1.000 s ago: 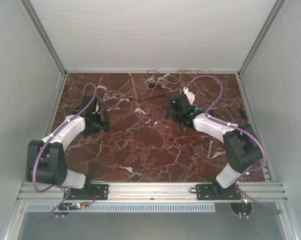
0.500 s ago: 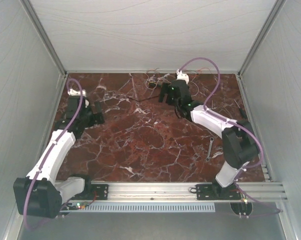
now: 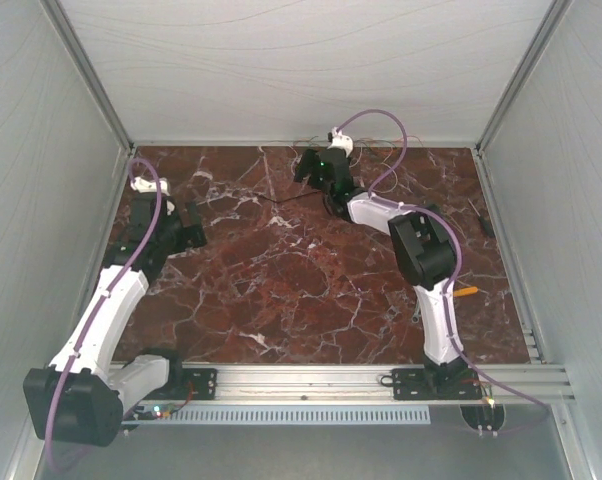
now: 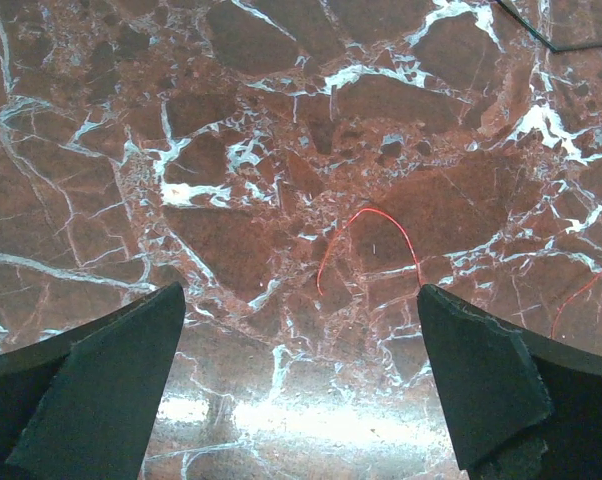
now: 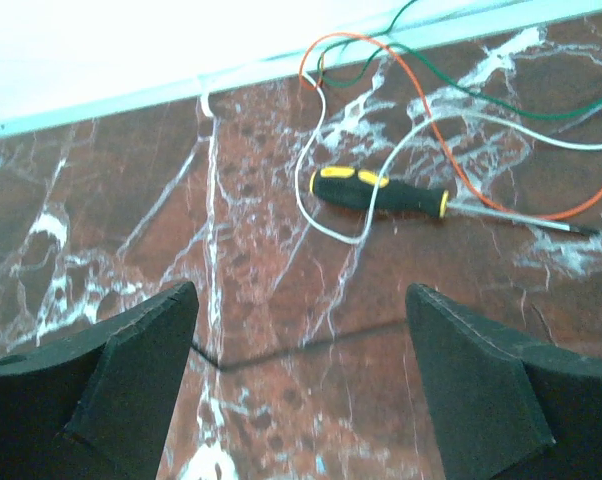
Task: Zip-tie the wires
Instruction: Pick up the cable at the center of the board.
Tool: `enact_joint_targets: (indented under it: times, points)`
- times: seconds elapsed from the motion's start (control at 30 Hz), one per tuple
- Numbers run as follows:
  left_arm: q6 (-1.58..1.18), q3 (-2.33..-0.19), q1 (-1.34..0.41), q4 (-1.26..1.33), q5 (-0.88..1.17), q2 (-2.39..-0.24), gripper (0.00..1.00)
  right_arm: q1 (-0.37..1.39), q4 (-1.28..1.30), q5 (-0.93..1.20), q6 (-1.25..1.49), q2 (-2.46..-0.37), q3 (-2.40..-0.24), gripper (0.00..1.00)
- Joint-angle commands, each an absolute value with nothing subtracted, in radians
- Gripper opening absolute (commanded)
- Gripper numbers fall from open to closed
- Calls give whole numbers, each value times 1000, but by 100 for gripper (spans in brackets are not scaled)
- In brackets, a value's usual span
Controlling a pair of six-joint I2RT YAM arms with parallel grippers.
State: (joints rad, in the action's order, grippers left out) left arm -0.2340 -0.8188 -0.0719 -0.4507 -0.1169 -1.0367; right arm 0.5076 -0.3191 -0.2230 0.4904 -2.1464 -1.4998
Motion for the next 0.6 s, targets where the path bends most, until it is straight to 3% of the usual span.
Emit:
enact_joint_targets:
  times: [0.0,0.57]
  points:
    - [-212,-830,-69,-413,-79,-1024,100,477,-388,-241,554,-2231,-1626,81]
    - [-207,-831,-69,-410,-36,-1031,100,433,-392,-187,696,-2510,-1902,62]
